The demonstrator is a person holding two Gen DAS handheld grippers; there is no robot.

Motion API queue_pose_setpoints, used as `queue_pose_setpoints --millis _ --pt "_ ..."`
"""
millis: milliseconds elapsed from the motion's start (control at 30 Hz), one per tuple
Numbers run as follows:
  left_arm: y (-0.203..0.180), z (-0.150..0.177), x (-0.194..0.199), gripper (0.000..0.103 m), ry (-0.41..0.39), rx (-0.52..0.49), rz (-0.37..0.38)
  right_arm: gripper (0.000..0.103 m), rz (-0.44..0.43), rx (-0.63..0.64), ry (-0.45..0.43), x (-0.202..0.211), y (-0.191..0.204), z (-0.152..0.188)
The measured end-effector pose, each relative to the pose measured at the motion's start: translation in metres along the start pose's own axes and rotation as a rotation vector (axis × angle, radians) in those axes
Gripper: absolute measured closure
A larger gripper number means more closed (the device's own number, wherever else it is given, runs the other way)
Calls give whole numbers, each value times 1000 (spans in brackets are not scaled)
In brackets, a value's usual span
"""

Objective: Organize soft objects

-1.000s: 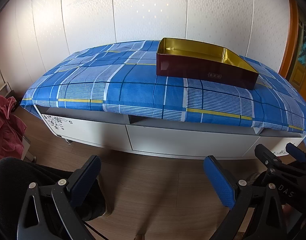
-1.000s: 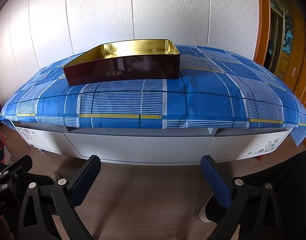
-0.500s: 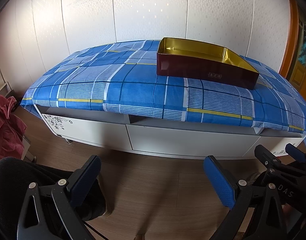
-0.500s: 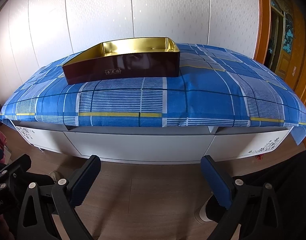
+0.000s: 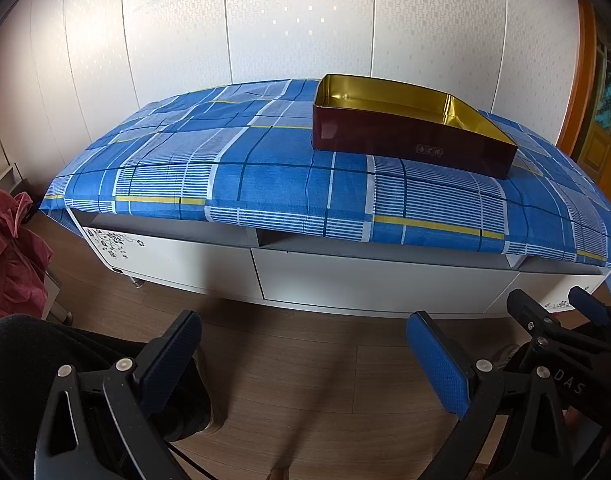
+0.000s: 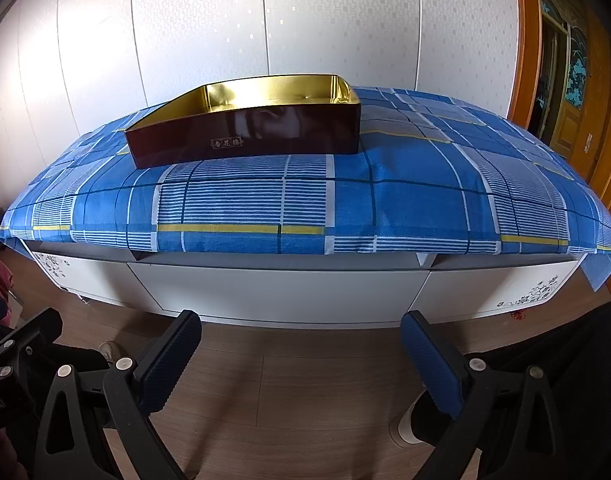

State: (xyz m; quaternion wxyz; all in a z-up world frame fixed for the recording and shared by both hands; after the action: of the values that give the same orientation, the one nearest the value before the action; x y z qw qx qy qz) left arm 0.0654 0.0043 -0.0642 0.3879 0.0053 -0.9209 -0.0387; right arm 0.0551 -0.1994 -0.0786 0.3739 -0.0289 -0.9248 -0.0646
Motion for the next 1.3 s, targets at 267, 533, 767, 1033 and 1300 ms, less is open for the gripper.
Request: queue_pose_setpoints --millis 267,533,767,1033,1300 --pt "-1 0 -1 0 4 -2 0 1 0 15 -12 1 3 -1" --pt "3 2 -6 0 24 -2 3 1 -21 28 -23 1 2 -4" --pt "8 7 -13 0 65 32 48 1 -86 96 59 -16 11 2" --pt "9 18 -38 0 155 -82 -55 4 -85 397 142 -50 32 11" --pt "2 24 -65 0 267 -130 52 16 -66 668 373 -119 34 56"
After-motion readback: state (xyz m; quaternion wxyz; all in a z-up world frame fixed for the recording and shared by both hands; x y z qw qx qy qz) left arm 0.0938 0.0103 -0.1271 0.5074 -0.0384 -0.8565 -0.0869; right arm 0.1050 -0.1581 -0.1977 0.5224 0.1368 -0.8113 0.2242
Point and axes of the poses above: each gripper's, at about its wrist camera, not at the fingertips, and x roughly against the way its jaws point, y to its left, z to its underside, the point moved 8 cm from there along -x, roughly the way its jaws point, and after that the axes turned 5 degrees about -z, right-handed, at the moved point
